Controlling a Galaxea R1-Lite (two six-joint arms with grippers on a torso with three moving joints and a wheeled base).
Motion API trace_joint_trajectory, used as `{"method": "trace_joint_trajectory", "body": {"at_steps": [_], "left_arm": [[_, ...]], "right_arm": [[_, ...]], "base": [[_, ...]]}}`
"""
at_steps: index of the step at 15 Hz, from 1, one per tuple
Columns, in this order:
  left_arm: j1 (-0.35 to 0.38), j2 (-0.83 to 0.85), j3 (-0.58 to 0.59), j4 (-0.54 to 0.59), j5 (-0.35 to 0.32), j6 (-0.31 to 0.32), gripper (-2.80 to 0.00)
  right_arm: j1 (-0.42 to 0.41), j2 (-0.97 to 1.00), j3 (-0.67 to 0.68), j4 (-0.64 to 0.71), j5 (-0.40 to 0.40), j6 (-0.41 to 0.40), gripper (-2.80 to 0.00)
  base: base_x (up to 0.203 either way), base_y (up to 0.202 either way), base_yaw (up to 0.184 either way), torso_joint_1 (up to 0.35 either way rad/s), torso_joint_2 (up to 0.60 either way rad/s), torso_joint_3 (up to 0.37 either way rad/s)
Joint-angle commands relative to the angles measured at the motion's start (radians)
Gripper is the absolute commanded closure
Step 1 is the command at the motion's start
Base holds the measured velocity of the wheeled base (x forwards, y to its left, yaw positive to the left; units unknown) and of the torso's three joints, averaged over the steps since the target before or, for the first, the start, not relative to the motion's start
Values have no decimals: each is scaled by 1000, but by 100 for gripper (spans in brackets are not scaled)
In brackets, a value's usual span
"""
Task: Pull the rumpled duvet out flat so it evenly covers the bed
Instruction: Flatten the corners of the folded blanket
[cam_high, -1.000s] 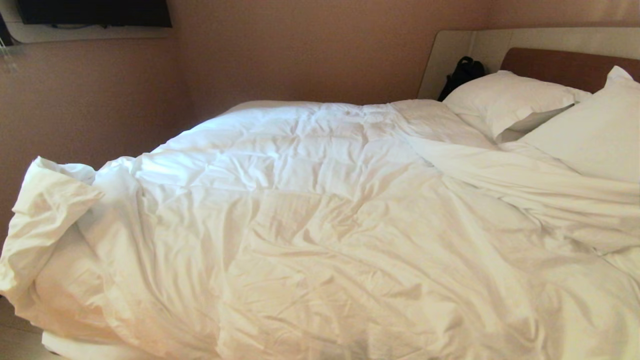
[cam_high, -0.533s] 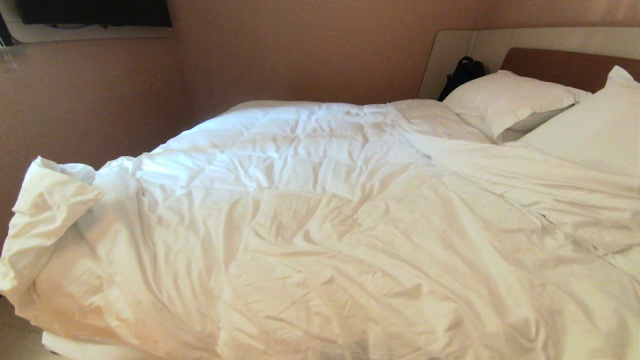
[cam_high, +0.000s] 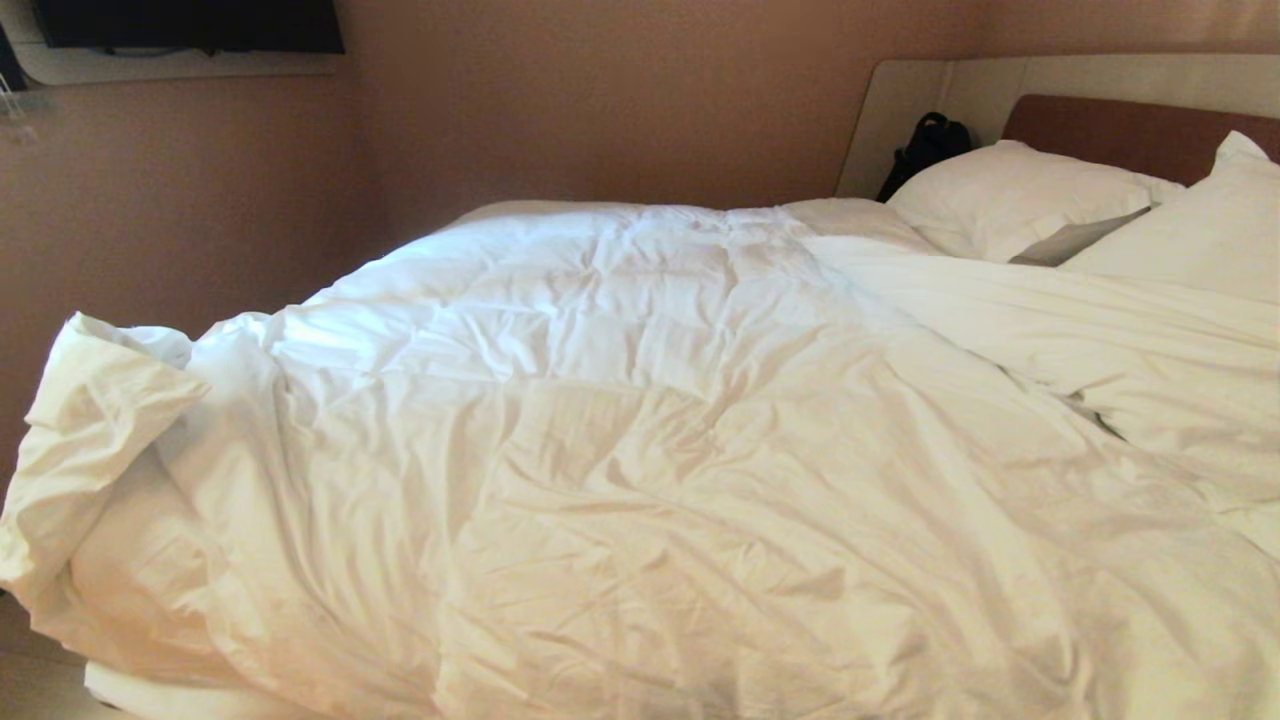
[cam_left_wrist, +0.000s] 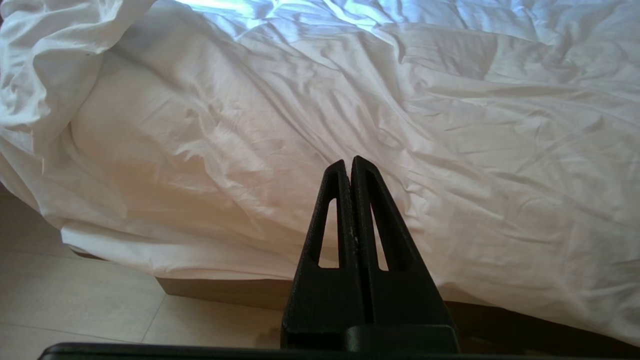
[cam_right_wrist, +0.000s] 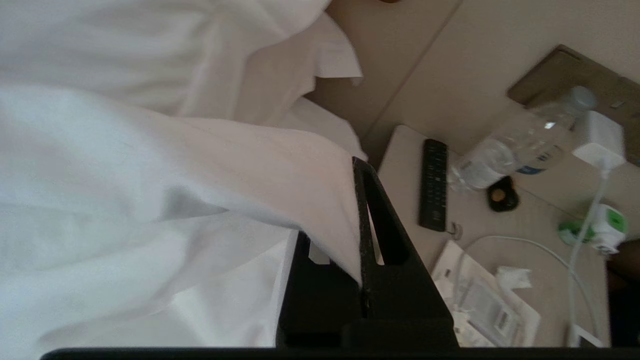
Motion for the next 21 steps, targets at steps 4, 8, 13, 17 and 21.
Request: {"method": "trace_joint_trajectory", "body": {"at_steps": [4,8,13,17,21], "left_arm": [[0,0,0,0,0,-1,0],[0,0,0,0,1,-1,0],[0,0,0,0,0,-1,0],[0,0,0,0,1,-1,0],[0,0,0,0,1,-1,0]], "right_arm": [[-64,-7,-2,-2,-5,-8,0],[-47,-12,53,-3,3,-18,0],[127,-40,192,-60,-6,-28,0],[160,-7,220,-120,-41,-62,0],[134,47,179,-139,-108,-74,0]], "base": [[0,0,0,0,0,0],[0,0,0,0,0,0],[0,0,0,0,0,0],[0,0,0,0,0,0],[0,0,0,0,0,0]]}}
